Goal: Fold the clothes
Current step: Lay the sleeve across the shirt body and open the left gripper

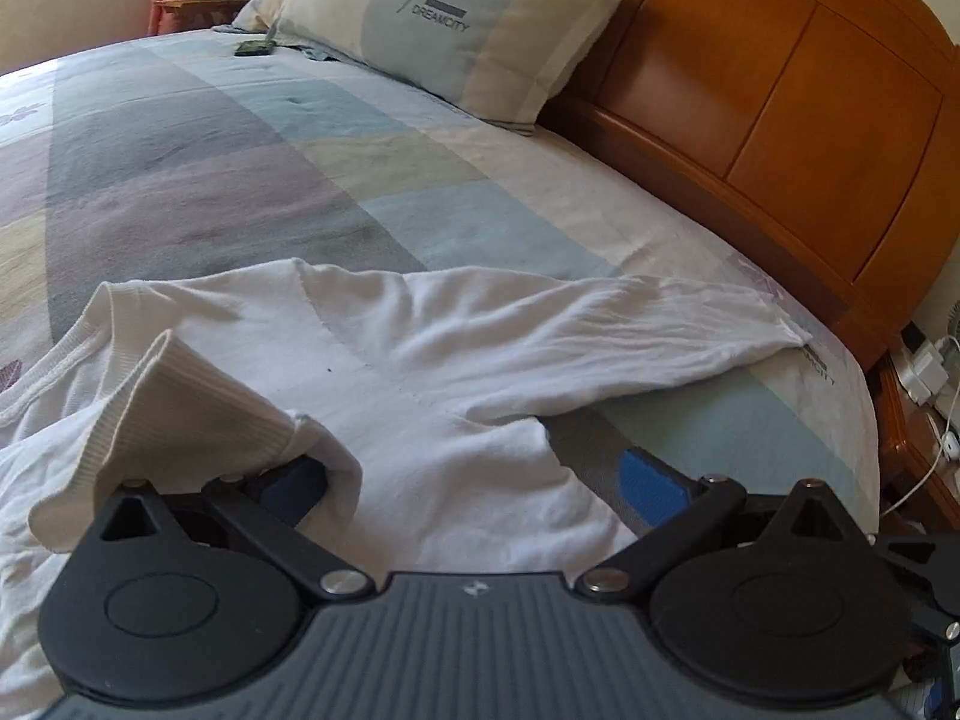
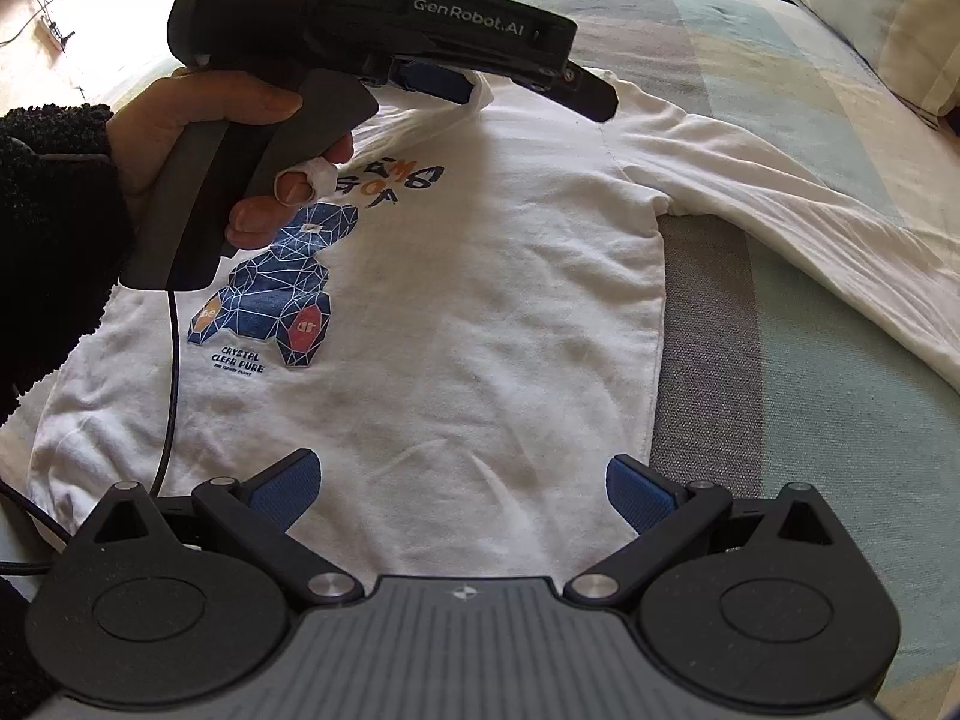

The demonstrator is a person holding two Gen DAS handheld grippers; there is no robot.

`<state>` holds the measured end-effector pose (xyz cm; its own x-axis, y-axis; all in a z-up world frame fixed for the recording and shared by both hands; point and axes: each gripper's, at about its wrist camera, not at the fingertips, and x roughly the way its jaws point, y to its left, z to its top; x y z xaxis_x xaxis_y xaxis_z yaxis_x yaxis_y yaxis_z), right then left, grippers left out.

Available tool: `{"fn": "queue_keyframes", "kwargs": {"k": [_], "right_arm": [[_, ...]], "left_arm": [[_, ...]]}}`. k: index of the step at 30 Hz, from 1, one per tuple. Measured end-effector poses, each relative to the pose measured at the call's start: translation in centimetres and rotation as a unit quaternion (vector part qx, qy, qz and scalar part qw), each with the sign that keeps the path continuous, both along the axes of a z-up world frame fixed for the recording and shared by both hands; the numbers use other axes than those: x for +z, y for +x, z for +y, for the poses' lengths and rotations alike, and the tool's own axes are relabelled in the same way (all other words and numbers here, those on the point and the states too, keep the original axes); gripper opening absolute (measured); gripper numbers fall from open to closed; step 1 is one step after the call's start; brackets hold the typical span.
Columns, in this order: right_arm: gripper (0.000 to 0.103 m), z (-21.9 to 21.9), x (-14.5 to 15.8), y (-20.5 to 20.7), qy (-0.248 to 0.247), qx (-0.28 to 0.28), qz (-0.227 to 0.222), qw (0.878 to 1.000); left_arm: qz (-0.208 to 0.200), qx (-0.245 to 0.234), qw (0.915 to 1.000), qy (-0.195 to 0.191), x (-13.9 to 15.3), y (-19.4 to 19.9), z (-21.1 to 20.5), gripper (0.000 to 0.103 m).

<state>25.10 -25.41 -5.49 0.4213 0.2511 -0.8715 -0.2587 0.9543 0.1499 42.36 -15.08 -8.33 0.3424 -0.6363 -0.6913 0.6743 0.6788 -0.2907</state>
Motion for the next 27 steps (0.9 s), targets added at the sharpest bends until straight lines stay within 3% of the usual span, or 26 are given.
{"fn": "queue_keyframes", "kwargs": {"k": [4, 11, 16, 20, 27], "right_arm": [[0.103, 0.0, 0.1, 0.1, -0.001, -0.001, -0.001, 1.000], [0.103, 0.1, -0.1, 0.6, -0.004, 0.001, 0.001, 1.000], [0.103, 0.3, 0.2, 1.1, 0.001, 0.005, -0.005, 1.000], [0.103, 0.6, 0.6, 1.6, -0.002, 0.012, -0.012, 1.000], [0.103, 2.2, 0.6, 2.4, -0.006, 0.030, -0.009, 1.000]], "left_arm": [[0.012, -0.026, 0.9993, 0.025, -1.3, -1.2, 0.3, 0.102], [0.023, -0.002, 0.9995, -0.020, 1.0, -2.9, 4.6, 0.102], [-0.004, 0.060, 0.9982, -0.007, 1.5, -4.8, 9.0, 0.102], [0.018, 0.164, 0.9861, -0.019, 0.9, -5.1, 14.1, 0.102], [-0.022, 0.290, 0.9537, -0.076, 1.4, -5.8, 21.5, 0.102]]}}
